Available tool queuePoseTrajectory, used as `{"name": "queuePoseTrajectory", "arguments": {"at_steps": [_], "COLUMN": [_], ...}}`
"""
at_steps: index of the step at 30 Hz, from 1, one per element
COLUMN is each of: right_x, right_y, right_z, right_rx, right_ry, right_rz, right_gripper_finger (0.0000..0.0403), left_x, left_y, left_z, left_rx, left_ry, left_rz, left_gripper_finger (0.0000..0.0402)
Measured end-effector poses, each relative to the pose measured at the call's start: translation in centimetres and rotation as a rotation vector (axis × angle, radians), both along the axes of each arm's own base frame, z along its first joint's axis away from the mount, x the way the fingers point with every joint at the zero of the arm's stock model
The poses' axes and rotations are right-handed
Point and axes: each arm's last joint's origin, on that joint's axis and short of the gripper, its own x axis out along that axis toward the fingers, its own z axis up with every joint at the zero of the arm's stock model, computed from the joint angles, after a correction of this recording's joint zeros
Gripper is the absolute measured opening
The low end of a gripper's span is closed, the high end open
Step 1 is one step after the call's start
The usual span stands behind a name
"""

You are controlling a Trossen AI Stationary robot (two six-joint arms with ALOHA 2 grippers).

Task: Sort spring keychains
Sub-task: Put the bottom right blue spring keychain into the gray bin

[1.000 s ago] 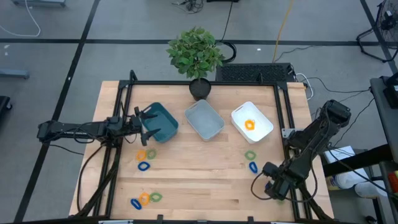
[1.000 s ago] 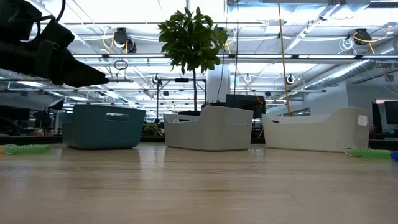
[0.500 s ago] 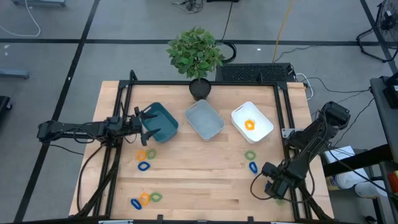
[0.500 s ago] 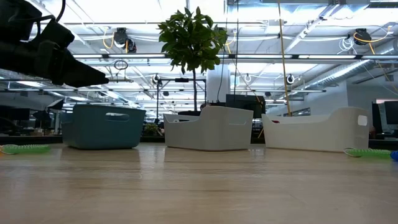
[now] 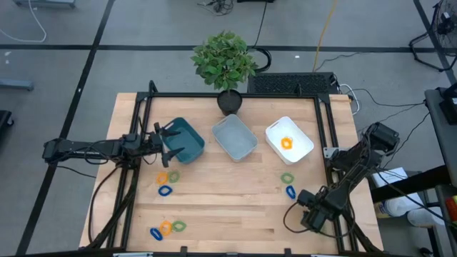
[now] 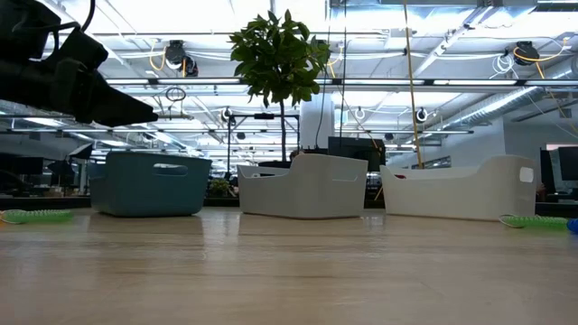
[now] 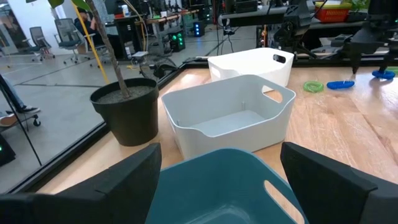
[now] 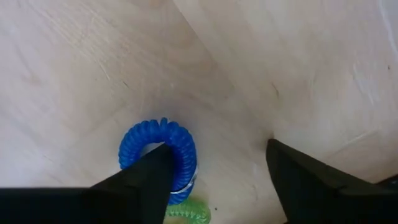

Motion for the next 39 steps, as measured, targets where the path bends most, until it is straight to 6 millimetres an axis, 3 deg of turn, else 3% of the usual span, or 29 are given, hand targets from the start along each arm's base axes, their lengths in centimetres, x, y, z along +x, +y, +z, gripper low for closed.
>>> {"name": "queuePoseTrajectory", "arguments": {"at_steps": [13, 22, 39], "right_x": [0.2, 0.8, 5.1], "right_y": [-0.3, -0.2, -0.4], "right_z": [-0.1, 0.2, 3.4], "right_rx": [-0.02, 0.029, 0.074], "right_ry": [-0.01, 0.014, -0.109], "right_rz": [-0.025, -0.037, 0.093], "right_gripper_finger": [0.0018, 0.0006, 0.0], "left_x": [0.0, 0.0, 0.0], "left_y": [0.0, 0.0, 0.0], "left_z": [0.0, 0.0, 0.0], "left_rx": [0.0, 0.0, 0.0], "left_ry": [0.001, 0.0, 0.0], "left_rz": [0.0, 0.0, 0.0], "left_gripper_finger": [0.0335, 0.0335, 0.0335]}}
